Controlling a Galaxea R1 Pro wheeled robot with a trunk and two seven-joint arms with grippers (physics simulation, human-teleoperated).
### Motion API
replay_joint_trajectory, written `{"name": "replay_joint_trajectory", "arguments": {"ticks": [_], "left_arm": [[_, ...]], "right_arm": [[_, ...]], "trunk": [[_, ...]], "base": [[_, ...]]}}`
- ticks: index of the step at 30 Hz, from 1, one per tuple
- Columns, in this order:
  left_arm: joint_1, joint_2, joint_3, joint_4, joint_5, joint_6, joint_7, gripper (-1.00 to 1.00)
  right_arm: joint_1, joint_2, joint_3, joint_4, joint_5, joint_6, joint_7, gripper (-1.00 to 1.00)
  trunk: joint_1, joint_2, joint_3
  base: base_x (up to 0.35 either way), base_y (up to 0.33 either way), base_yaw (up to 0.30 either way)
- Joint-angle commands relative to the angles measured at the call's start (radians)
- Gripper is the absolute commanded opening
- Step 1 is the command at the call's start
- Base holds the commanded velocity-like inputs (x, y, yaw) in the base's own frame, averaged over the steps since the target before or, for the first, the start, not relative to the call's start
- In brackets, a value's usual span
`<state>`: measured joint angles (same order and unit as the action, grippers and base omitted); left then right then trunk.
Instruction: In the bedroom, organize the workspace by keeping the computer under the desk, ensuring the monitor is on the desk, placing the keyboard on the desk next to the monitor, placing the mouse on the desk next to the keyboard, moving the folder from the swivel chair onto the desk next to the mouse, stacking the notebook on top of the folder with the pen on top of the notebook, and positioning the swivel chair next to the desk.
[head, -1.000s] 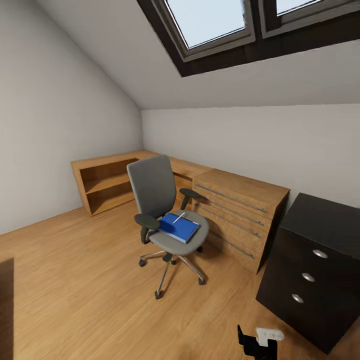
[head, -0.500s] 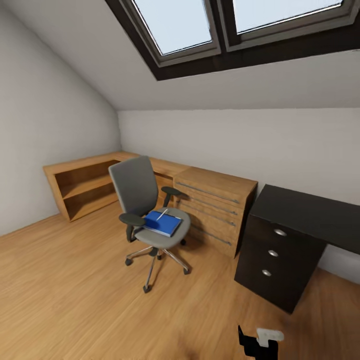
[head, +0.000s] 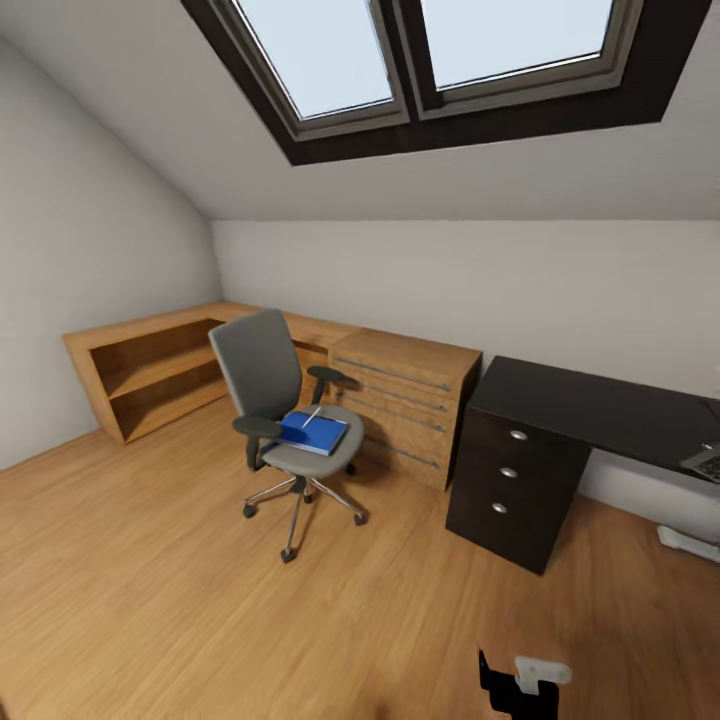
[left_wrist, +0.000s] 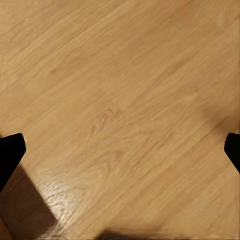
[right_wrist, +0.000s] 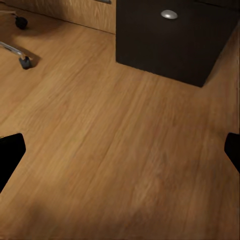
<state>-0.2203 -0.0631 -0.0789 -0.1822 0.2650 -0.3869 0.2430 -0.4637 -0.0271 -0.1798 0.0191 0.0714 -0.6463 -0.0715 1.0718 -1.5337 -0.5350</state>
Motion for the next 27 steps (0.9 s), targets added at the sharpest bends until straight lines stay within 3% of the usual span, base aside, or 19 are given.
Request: {"name": "replay_joint_trajectory", "arguments": {"ticks": [1,27], "left_arm": [[-0.001,0.0,-0.009,0.003,0.007,-0.003,0.006,1.0],[-0.001,0.0,-0.008,0.012,0.006,-0.004,0.0,1.0]], "right_arm": [[-0.001,0.002,-0.004,0.002,0.008,-0.004,-0.01,1.0],[-0.001,0.004,-0.003,0.002,0.008,0.002,-0.012,1.0]], "trunk": [[-0.005,0.007,0.002],[-0.104,0.189,0.084]], "base": [[-0.334,0.007,-0.048],[-0.334,0.088,-0.273]]}}
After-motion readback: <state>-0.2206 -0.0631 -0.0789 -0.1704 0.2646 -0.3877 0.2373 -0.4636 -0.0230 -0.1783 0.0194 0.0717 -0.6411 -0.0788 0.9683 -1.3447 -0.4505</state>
